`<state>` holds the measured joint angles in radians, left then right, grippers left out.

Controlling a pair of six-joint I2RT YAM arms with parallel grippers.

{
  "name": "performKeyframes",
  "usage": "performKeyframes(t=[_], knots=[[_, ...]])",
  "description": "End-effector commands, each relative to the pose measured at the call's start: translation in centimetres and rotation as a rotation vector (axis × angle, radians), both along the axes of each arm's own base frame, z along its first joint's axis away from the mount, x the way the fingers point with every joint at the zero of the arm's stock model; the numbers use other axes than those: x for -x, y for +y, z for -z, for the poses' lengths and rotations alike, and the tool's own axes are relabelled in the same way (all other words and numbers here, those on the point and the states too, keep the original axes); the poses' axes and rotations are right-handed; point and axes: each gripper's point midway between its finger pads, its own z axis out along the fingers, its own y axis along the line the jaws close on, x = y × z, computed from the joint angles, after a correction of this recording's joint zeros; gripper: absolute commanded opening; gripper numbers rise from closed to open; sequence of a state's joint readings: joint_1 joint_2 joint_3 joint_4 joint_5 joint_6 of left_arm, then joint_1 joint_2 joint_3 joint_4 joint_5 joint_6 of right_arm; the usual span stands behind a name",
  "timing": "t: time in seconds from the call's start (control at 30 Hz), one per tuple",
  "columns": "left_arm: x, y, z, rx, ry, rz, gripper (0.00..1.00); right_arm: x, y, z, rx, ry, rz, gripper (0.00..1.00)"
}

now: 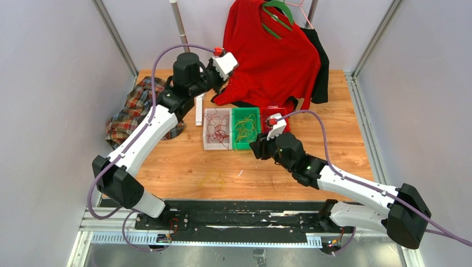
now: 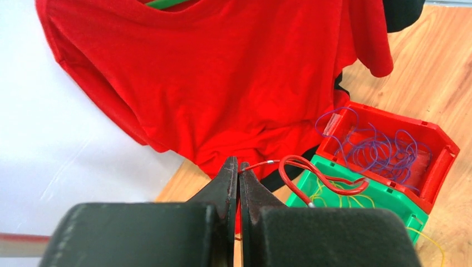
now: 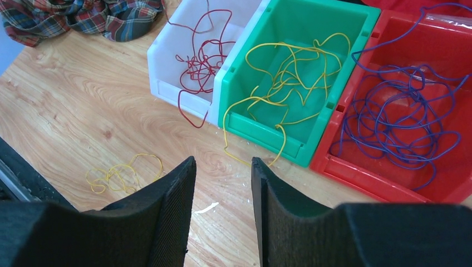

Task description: Untangle the cables

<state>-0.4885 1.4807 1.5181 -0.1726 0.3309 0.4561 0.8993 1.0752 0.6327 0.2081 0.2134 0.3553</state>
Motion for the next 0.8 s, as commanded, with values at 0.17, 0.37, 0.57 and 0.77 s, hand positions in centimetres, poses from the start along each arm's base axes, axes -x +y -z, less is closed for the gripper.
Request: performKeyframes(t=[0.17,0.37,0.57,0.77], knots=[[-1.1,0.5,9.3,-0.097,0.183,-0.055,0.01,-0.4,-2.2,-1.6,0.003,-0.054,0.043,0.41],[-0.3,1.2,13.6,-0.164,0.263,-0.057,0.01,-0.4,-2.5,-1.0,-0.006,-0.046,0.047,0.41],[-0.9,2.5,15.9,-0.278,0.314,-0.101,0.0,-0.6,-2.3,-0.7,0.0,-0.032,0.039,0.41],[-1.4,5.3,21.3,-0.496,0.45,-0.189,0.01,-0.8,-1.9,-0.6,-0.008,-0.022,0.028,0.41]])
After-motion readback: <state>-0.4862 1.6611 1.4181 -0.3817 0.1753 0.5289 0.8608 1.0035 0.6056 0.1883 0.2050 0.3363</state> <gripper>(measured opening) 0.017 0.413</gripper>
